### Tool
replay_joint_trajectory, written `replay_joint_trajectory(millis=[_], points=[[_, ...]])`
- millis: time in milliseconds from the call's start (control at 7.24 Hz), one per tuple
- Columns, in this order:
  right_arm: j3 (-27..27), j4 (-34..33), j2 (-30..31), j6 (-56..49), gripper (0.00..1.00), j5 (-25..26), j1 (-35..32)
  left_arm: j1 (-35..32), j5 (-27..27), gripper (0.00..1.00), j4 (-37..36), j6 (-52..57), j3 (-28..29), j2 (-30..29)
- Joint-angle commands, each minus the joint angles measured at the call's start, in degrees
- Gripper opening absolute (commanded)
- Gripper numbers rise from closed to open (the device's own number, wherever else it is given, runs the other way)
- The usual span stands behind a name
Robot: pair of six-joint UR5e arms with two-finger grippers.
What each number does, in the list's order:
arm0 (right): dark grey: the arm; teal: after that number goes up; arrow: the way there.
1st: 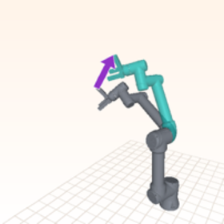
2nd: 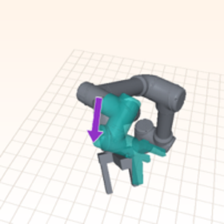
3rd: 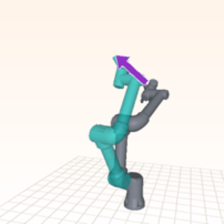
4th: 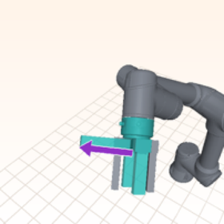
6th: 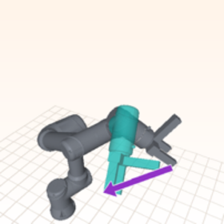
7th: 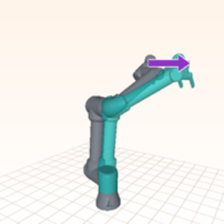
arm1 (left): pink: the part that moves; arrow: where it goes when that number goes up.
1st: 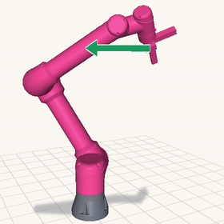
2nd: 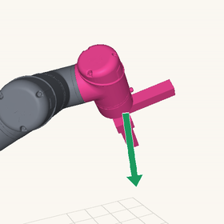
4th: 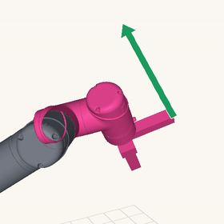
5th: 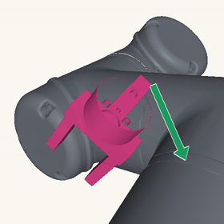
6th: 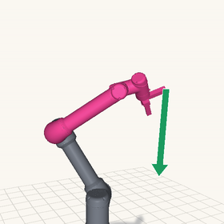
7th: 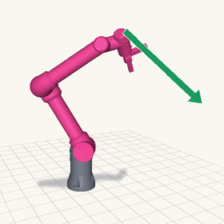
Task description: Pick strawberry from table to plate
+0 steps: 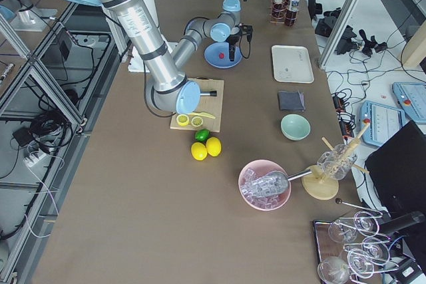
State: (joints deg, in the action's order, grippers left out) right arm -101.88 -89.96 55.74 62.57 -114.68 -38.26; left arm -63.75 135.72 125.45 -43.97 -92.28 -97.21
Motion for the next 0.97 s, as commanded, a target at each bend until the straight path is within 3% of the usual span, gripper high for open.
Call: replay_joint_trajectory(millis=[0, 276, 415, 691, 829], points=[[-4.7, -3.6, 8.4, -18.4, 1.0, -10.8, -14.9, -8.8, 2.4, 0.84, -17.8, 16.7, -6.2, 0.5], [-4.5, -3.7, 17.8, -37.3, 1.0, -15.9, -26.2, -19.2, 2.0, 0.95, -39.3, 39.3, -11.5, 0.4], [-3.7, -6.3, 22.2, -49.3, 1.0, -15.8, -30.7, -23.3, 1.6, 0.96, -45.3, 48.4, -11.3, 0.3], [0.2, -14.2, 26.7, -71.7, 1.0, -15.7, -44.0, -24.7, -0.4, 0.96, -46.5, 51.7, -10.9, 1.6], [7.3, -14.8, 26.3, -81.2, 1.0, -15.6, -50.3, -24.8, -0.3, 0.96, -48.9, 51.8, -11.1, 1.6]])
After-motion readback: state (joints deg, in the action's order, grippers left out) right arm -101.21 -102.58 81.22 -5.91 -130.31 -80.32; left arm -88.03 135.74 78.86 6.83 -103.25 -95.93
